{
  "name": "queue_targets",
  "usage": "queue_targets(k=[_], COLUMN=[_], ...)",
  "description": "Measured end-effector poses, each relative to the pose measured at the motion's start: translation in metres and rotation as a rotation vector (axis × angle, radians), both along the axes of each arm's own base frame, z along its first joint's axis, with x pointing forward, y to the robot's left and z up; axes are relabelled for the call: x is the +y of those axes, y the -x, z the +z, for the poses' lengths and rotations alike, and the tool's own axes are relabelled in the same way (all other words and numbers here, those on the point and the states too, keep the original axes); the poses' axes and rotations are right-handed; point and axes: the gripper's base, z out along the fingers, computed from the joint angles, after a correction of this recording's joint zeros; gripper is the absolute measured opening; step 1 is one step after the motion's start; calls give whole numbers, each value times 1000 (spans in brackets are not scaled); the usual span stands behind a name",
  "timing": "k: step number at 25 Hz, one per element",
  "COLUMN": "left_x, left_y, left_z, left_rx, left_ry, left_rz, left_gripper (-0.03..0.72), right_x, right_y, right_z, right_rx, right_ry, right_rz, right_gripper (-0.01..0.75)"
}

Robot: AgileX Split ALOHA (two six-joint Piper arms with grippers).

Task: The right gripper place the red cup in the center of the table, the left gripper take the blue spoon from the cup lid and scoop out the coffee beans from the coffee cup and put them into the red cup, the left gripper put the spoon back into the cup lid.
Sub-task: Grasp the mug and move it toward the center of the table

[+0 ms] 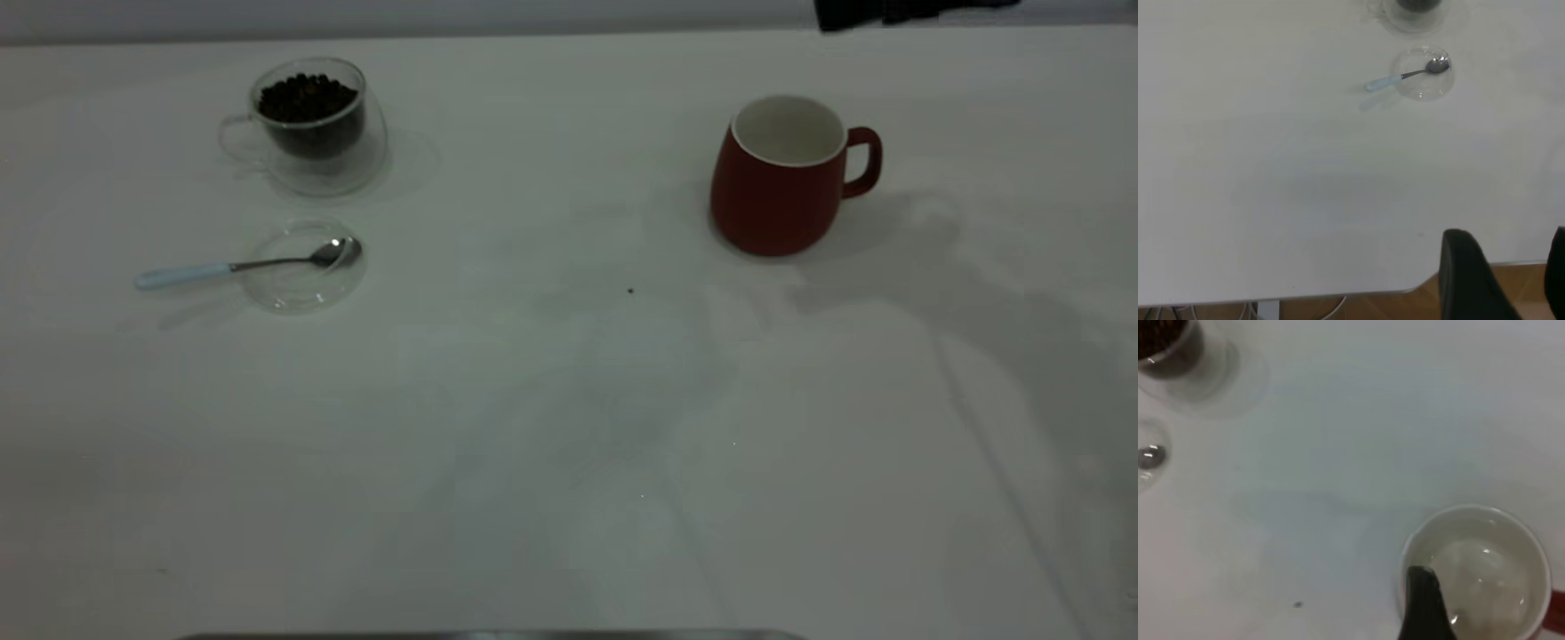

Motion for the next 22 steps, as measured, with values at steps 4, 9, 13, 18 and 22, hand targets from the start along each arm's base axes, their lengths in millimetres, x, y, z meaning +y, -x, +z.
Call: queue_targets(k=[4,9,13,18,22], left_x=[0,0,0,0,0], left_y=[0,0,0,0,0], left_z=[0,0,0,0,0], left_rx=[-1,-1,-1,-1,-1], left_ry=[0,0,0,0,0], left_rz=[0,0,0,0,0], left_gripper=[350,350,350,350,350], right_x=[-11,-24,-22,-13,-9], right_y=[-33,-63,-62,-59,-55], right_z=[-18,-38,-54,-53,-53], right_rx=[-34,-65,-12,28,32], right_ry=[46,151,110,-11,-12], right_rz=[-23,-97,-111,-82,-2], right_gripper=[561,561,561,561,561])
